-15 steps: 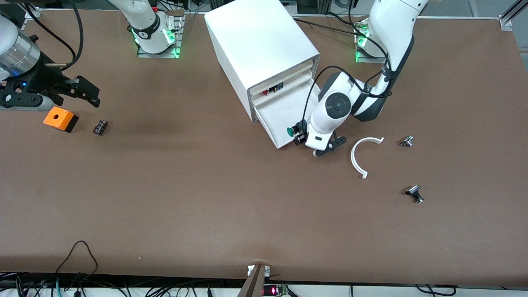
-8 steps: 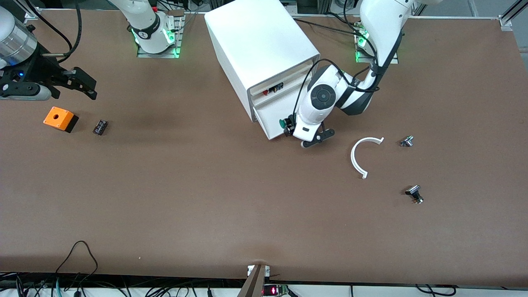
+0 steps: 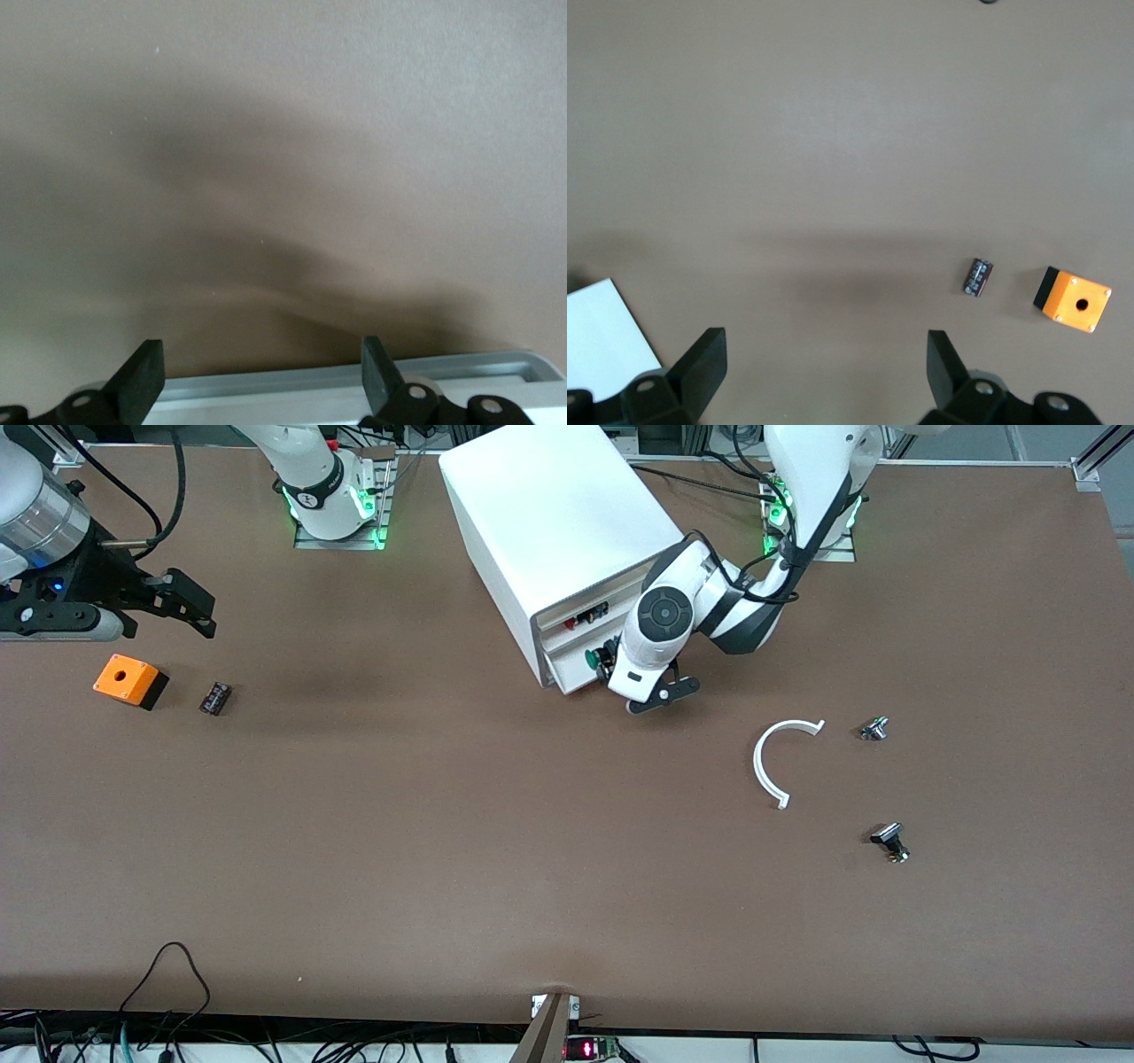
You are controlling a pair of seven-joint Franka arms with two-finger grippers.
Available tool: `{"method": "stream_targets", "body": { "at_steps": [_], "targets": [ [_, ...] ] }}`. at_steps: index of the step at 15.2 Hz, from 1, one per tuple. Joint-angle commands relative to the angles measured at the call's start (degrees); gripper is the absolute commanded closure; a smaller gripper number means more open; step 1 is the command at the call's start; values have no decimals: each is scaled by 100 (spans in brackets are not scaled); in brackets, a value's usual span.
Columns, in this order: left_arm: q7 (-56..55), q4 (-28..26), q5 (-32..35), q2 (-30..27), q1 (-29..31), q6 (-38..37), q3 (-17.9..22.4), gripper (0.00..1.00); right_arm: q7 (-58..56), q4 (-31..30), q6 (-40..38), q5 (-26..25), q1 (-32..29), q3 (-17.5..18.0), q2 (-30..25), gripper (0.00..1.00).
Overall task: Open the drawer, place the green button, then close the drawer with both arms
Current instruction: 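Push the drawer closed into the cabinet with the left gripper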
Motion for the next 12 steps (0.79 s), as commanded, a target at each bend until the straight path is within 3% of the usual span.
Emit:
{"method": "stream_targets", "body": {
  "at_steps": [1, 12],
  "targets": [
    [-124, -153, 93, -161, -31, -69, -157, 2, -382, -102, -25, 110, -106, 37, -133, 0],
    [-124, -180, -233, -126, -49, -78, -360, 2, -444, 30, -25, 119, -97, 63, -124, 0]
  ]
}}
